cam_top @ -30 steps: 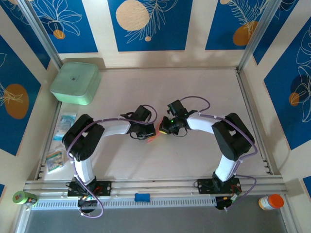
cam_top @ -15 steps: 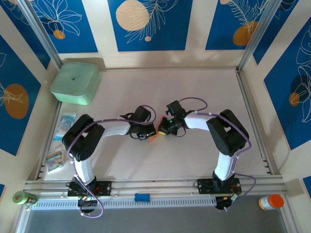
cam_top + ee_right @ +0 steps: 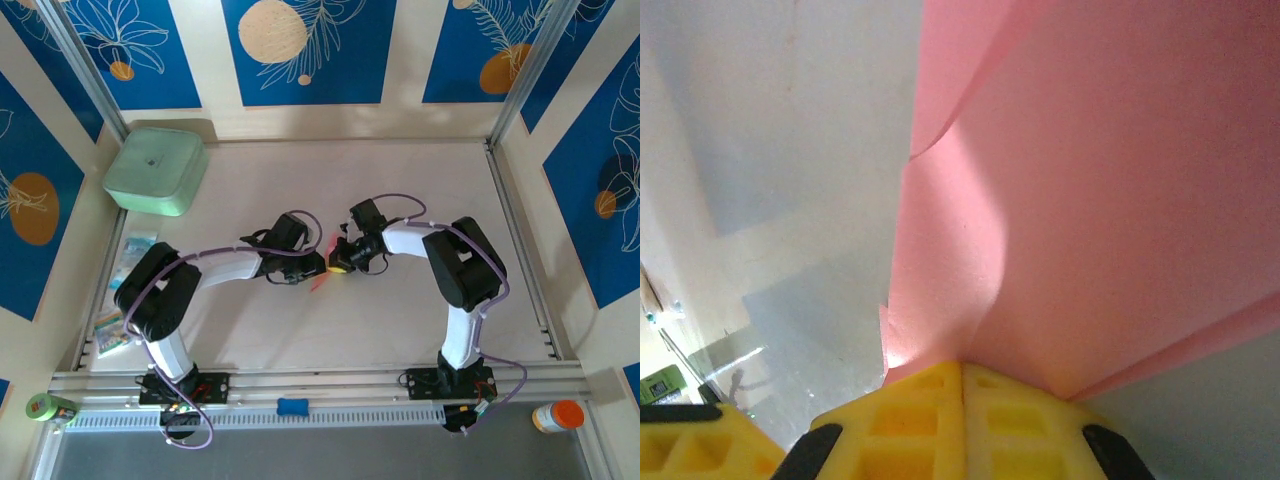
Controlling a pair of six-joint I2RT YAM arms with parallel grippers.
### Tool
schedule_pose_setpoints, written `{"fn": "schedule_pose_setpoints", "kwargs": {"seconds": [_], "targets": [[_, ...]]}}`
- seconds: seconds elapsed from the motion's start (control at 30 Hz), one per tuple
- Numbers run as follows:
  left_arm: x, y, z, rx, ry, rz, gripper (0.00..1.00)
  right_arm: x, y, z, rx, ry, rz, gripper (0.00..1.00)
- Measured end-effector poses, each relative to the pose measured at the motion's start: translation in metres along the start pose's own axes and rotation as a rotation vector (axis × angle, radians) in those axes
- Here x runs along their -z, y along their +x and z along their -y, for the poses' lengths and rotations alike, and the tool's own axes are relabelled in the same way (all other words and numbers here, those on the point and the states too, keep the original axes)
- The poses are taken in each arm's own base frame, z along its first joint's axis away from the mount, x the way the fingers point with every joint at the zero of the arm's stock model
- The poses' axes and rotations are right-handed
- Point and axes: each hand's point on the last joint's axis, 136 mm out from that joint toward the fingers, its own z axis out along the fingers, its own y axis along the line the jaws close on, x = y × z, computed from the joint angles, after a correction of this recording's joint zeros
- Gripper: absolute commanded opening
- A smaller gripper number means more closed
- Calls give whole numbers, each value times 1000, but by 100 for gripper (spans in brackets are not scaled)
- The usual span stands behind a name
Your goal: Fold a paper plane with a square sheet of paper (pick it up from the middle)
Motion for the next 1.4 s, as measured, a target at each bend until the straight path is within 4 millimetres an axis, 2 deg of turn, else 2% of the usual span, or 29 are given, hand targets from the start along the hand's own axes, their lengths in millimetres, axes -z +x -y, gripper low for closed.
{"fn": "schedule_pose_setpoints", "kwargs": {"seconds": [0.3, 0.8, 1.17, 1.4], "targets": [[-16, 11, -9, -4, -8, -70, 14, -1, -1, -1, 30, 0, -23, 3], [-25, 14, -17, 2, -34, -93, 13, -1, -1, -2, 27, 8, -35, 3], [-24, 13, -16, 8, -32, -90, 14, -1, -1, -2, 22, 12, -41, 3], [-12, 12, -5, -4, -1, -70, 14, -2, -1, -2, 16, 16, -51, 2]]}}
